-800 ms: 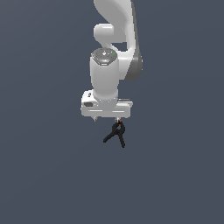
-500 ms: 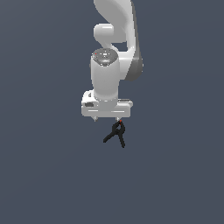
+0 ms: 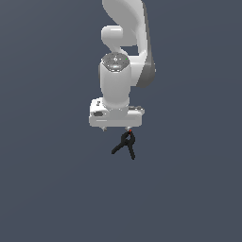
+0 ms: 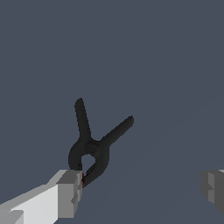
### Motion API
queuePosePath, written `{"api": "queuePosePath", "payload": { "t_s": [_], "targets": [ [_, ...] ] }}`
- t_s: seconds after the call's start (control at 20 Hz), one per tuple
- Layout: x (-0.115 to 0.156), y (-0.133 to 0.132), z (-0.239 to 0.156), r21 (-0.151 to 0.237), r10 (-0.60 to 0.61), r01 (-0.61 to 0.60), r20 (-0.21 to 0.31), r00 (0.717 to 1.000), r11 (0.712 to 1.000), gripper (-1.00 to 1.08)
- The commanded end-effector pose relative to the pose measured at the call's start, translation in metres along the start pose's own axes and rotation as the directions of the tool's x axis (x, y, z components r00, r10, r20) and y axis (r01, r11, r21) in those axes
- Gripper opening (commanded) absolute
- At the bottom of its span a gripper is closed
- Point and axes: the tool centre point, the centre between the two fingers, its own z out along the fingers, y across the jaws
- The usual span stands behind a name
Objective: Pick up the object and move it to a goal position.
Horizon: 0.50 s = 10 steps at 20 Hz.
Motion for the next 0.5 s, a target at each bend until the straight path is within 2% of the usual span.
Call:
{"api": "queuePosePath", "payload": {
  "t_s": [0.0, 0.45],
  "targets": [
    [0.000, -0.001, 0.002, 0.001, 0.007, -0.007, 0.001, 1.000, 1.000, 1.00],
    [-0.003, -0.017, 0.031, 0.011, 0.097, -0.097, 0.008, 0.995, 0.995, 1.00]
  ]
}}
